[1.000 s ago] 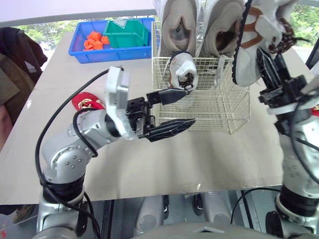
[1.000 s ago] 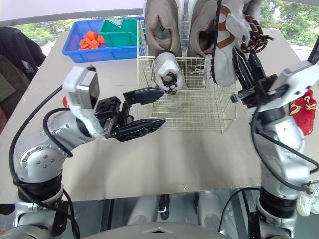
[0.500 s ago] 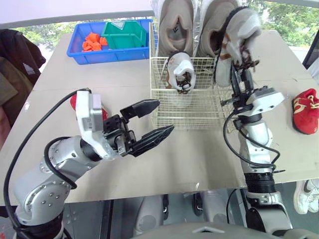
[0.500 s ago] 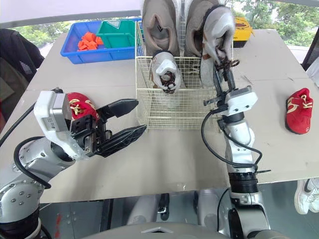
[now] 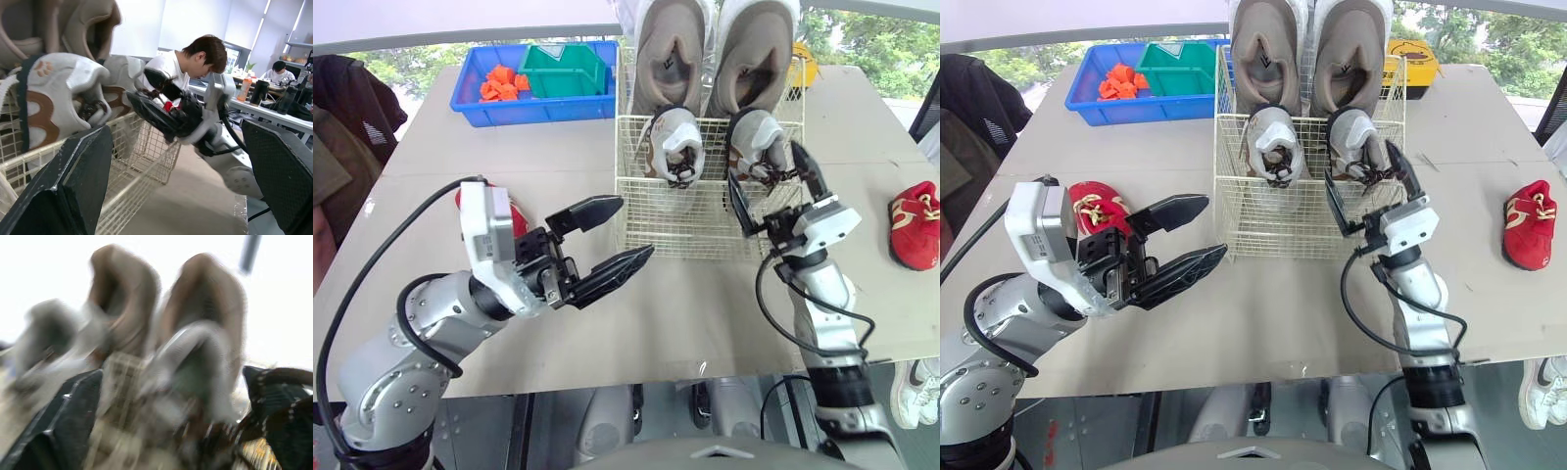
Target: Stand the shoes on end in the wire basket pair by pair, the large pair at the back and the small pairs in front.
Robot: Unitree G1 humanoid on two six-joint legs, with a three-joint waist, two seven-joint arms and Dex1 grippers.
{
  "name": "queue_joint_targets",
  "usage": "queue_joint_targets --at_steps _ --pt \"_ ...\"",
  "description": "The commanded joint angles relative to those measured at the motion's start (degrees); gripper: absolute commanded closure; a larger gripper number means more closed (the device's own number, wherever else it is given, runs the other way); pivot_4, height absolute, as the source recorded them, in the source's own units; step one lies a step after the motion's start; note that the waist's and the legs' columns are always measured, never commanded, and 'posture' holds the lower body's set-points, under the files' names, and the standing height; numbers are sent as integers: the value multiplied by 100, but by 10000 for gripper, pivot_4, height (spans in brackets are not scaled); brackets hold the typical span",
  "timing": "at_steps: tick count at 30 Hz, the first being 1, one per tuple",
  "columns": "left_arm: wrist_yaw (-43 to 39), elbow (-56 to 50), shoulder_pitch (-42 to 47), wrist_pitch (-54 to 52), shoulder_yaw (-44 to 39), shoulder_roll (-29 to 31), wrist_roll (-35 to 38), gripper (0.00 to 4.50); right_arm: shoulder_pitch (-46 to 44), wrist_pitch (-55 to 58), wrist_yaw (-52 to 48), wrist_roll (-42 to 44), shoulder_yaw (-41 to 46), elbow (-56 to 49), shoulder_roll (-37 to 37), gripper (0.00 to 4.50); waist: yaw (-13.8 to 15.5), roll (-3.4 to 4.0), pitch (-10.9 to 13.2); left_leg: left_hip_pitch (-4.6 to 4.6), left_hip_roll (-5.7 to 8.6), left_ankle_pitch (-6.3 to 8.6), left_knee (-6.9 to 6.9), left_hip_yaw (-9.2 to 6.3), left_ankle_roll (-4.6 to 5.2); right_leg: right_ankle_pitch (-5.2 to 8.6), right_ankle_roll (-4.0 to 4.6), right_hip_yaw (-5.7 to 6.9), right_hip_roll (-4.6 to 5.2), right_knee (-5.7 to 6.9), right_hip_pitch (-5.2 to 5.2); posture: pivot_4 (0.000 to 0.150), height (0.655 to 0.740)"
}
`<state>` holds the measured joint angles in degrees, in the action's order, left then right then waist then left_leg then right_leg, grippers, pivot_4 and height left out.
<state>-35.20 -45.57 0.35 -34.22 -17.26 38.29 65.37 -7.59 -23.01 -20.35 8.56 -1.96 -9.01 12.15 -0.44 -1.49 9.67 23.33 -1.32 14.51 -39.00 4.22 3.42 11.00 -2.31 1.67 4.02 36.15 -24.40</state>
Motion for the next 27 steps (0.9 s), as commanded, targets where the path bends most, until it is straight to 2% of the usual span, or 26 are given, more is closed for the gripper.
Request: queue_joint_targets --at_steps 1,6,9,12,16,17,19,22,27 --pt "-135 53 95 42 114 86 60 0 298 1075 -264 675 205 -958 475 239 -6 4 2 -1 0 0 0 3 0 0 0 -3 1 0 -1 1500 7400" --pt "120 312 180 119 235 -106 -79 0 804 2247 -652 1384 462 -2432 1394 239 -4 34 20 0 -1 15 0 5 25 2 -4 -1 2 3 -6 1500 7400" --pt "620 488 243 223 232 -411 -348 0 906 3094 -1501 3298 863 -3239 2326 239 5 42 25 10 0 15 0 5 28 1 -4 -2 1 1 -15 1500 7400" --pt "1251 574 255 322 31 -676 -561 0 667 3708 -2113 4256 1038 -3315 3022 239 1 37 24 17 -2 16 0 -2 32 1 -4 5 -3 -7 -16 1500 7400" --pt "2530 368 63 493 -478 -1128 -901 0 177 4063 -2942 4490 888 -3105 3552 239 10 26 23 24 -2 18 -1 -7 36 -1 -4 9 -1 -19 -15 1500 7400" --pt "2938 259 -72 488 -588 -1237 -1179 0 41 4147 -3128 4587 846 -3005 3587 239 16 25 24 26 -2 18 -1 -10 37 -1 -4 12 -2 -21 -15 1500 7400" --pt "3425 132 -418 544 -836 -1434 -1537 0 -255 4250 -3286 4577 678 -2854 3481 239 16 24 24 32 -2 20 -1 -10 40 -1 -3 12 -1 -26 -17 1500 7400" --pt "4161 -4 -903 281 -790 -1599 -2222 0 -605 4310 -3536 4459 504 -2541 3306 239 37 19 24 36 1 24 -1 -9 46 -2 -2 12 2 -30 -19 1500 7400" --pt "4774 150 -966 188 -529 -1878 -3063 0 -875 4321 -3931 4252 257 -2221 3061 239 191 12 23 41 2 25 -10 -14 46 -2 -1 23 5 -30 -18 1500 7400"
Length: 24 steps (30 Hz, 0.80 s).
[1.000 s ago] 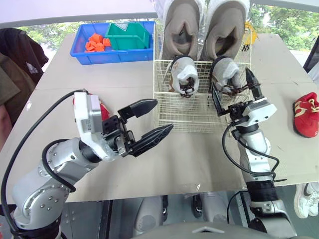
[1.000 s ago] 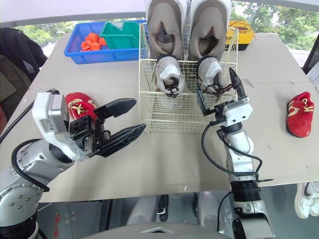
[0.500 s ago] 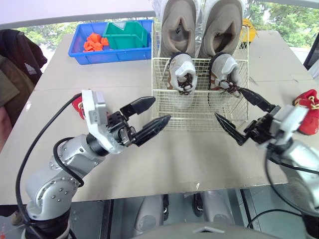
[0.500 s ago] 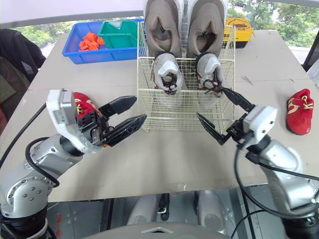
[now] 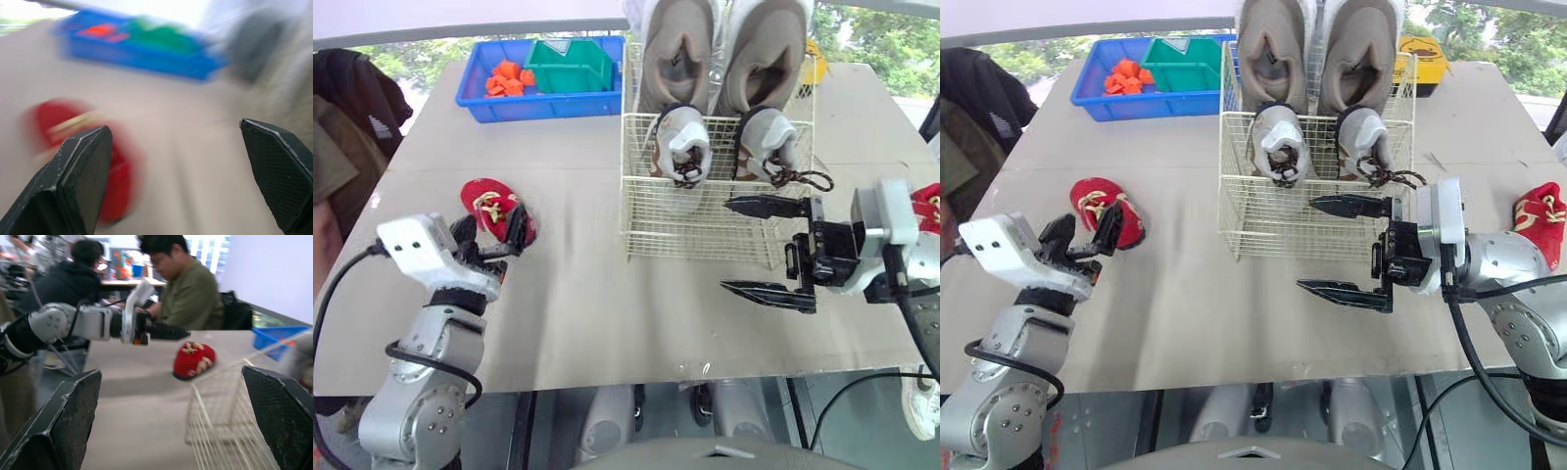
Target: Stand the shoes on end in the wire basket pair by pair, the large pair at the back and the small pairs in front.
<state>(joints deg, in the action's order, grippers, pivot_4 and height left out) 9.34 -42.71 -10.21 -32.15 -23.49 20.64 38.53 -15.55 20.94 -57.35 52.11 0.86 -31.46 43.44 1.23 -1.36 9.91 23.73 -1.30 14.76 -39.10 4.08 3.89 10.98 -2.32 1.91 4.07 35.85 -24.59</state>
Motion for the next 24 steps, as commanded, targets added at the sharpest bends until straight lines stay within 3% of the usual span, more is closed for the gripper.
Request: queue_joint_targets --at_steps 1,4,13,22,24 --pt "383 -62 141 -53 160 -166 -498 0 -114 -45 -277 -89 -29 52 -113 239 41 -1 -1 1 0 0 -1 -1 0 0 1 2 2 0 1 1500 7400" --pt "604 292 446 -144 591 -450 -904 0 -159 -107 -564 -164 -12 284 -193 239 49 0 -1 2 1 1 -4 1 0 -4 5 1 8 0 0 1500 7400" --pt "267 2072 1325 394 805 -659 -1732 0 -430 23 -550 -474 -258 367 -563 239 23 -1 -3 5 -3 1 -3 4 1 -10 14 3 1 2 -6 1500 7400" --pt "100 2240 1336 669 855 -1045 -2036 39276 -510 111 -608 -599 -238 442 -641 0 11 5 -7 0 -5 1 -4 0 1 -17 24 8 34 6 -4 1500 7400" --pt "51 2045 1202 806 796 -1070 -2082 42327 -561 157 -572 -588 -214 485 -676 0 3 5 -7 1 -4 1 -4 0 1 -17 24 10 36 5 -4 1500 7400"
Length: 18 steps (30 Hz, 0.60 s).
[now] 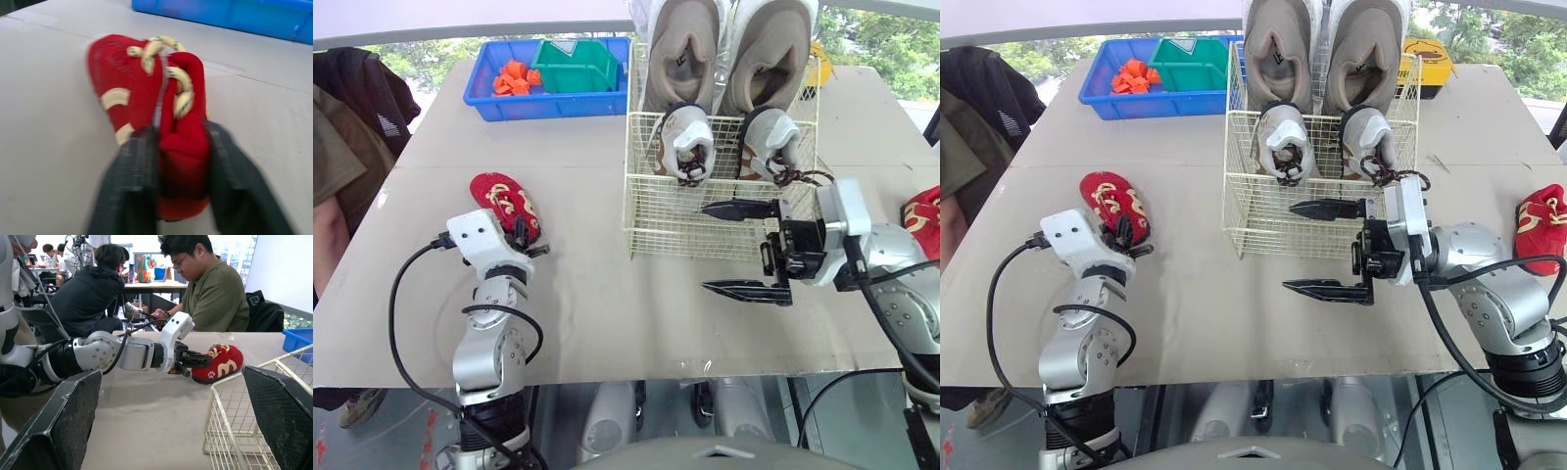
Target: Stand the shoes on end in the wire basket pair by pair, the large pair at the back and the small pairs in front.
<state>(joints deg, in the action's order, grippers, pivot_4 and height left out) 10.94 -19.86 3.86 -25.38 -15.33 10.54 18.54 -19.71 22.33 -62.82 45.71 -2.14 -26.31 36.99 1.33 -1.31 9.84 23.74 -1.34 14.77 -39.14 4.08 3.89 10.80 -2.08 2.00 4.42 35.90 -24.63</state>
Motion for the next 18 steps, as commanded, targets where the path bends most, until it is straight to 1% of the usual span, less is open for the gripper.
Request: queue_joint_targets --at_steps 1,4,6,8,11,13,15,18 --pt "-138 -350 -275 206 -58 -65 -100 42358 -175 58 15 84 106 -22 -60 0 -28 0 0 1 0 0 0 0 0 0 0 -1 2 -1 0 1500 7400" --pt "-316 -858 -539 562 -207 -169 48 42363 -238 139 81 107 128 13 -130 0 -47 -3 2 9 1 2 1 2 2 0 0 -6 8 -7 -5 1500 7400" --pt "-474 -1151 -690 721 -202 -118 -7 42370 -257 171 109 125 149 24 -185 0 -50 -7 5 13 0 3 2 0 3 1 0 -13 11 -9 -7 1500 7400" --pt "-695 -1698 -982 955 -224 -101 32 42374 -225 155 158 191 216 55 -289 0 -53 -9 6 13 0 4 3 -3 3 1 0 -16 13 -9 -8 1500 7400" --pt "-1077 -2240 -1251 1371 -389 28 119 42374 -169 177 262 163 282 41 -349 0 -48 -7 7 14 -1 18 5 -5 -23 1 1 -17 16 -9 -9 1500 7400" --pt "-1492 -2558 -1278 1503 -609 179 727 42374 -196 247 444 101 311 17 -345 0 -49 -7 7 14 0 19 6 -5 -24 1 1 -15 18 -9 -10 1500 7400" --pt "-2030 -2806 -1244 1712 -774 482 1190 42374 -322 292 625 44 341 3 -334 0 -52 -6 7 14 -1 19 5 -5 -24 1 1 -15 18 -9 -10 1500 7400" --pt "-2909 -3012 -1232 1808 -1157 1208 2052 42374 -916 1046 1077 555 494 106 -196 0 -69 1 11 15 0 19 5 -3 -25 1 2 -12 19 -8 -13 1500 7400"
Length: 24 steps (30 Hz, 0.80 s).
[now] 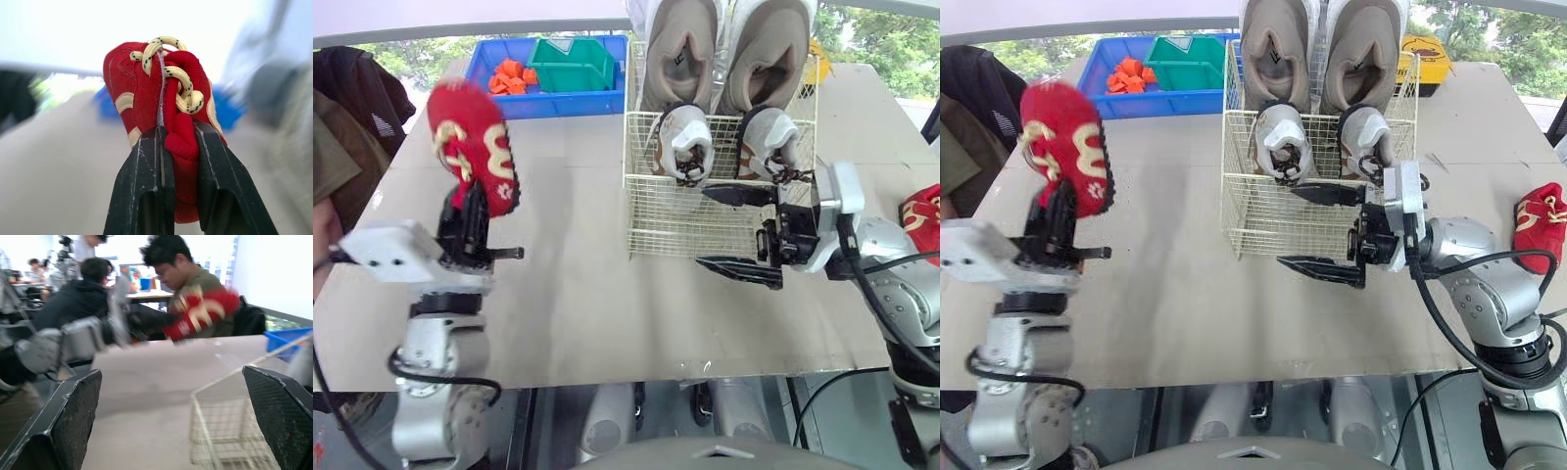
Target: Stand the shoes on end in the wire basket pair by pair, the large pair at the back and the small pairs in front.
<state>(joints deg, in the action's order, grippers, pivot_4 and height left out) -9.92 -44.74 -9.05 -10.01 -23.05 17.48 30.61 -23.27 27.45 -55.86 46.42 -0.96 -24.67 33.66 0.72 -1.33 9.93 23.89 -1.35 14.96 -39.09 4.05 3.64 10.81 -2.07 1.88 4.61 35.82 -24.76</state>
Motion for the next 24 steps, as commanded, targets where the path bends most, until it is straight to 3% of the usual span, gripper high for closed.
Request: queue_joint_targets --at_steps 1,5,8,12,17,21,24 --pt "-1075 -547 52 220 -512 769 1187 42374 -773 745 395 640 431 -34 243 0 -11 7 2 0 1 0 0 4 0 0 0 1 0 0 -1 1500 7400" --pt "-2252 -427 -33 13 -947 1862 2183 42374 -1603 954 591 22 467 127 884 0 -3 14 8 2 1 -1 3 7 1 1 0 23 -6 -1 -8 1500 7400" --pt "-3241 -62 24 -186 -1305 2646 2770 42374 -2607 1758 -49 406 385 784 1462 0 3 27 19 6 2 -9 3 10 15 2 -1 26 -12 -5 -12 1500 7400" --pt "-4544 426 195 -377 -1369 3478 2964 42374 -3611 2352 -650 477 83 1491 1624 0 -23 37 26 6 0 -16 6 15 28 3 -3 20 -47 -9 -16 1500 7400" --pt "-6265 1359 1106 -126 -588 4294 2336 42374 -4545 2933 -1226 165 -656 2071 1428 0 -51 55 38 9 -3 -16 20 22 27 4 -4 18 -54 -12 -25 1500 7400" --pt "-7073 2076 2229 430 344 4334 1558 42374 -4920 3431 -1544 -60 -1308 2144 1248 0 -55 63 43 25 -2 -18 20 27 28 2 -3 15 -58 -9 -40 1500 7400" --pt "-7536 2545 2970 861 868 4182 1117 42374 -5146 3875 -1700 -150 -1767 2091 1057 0 -76 62 42 92 0 -35 9 24 3 -6 -14 18 -61 -1 -98 1500 7400"
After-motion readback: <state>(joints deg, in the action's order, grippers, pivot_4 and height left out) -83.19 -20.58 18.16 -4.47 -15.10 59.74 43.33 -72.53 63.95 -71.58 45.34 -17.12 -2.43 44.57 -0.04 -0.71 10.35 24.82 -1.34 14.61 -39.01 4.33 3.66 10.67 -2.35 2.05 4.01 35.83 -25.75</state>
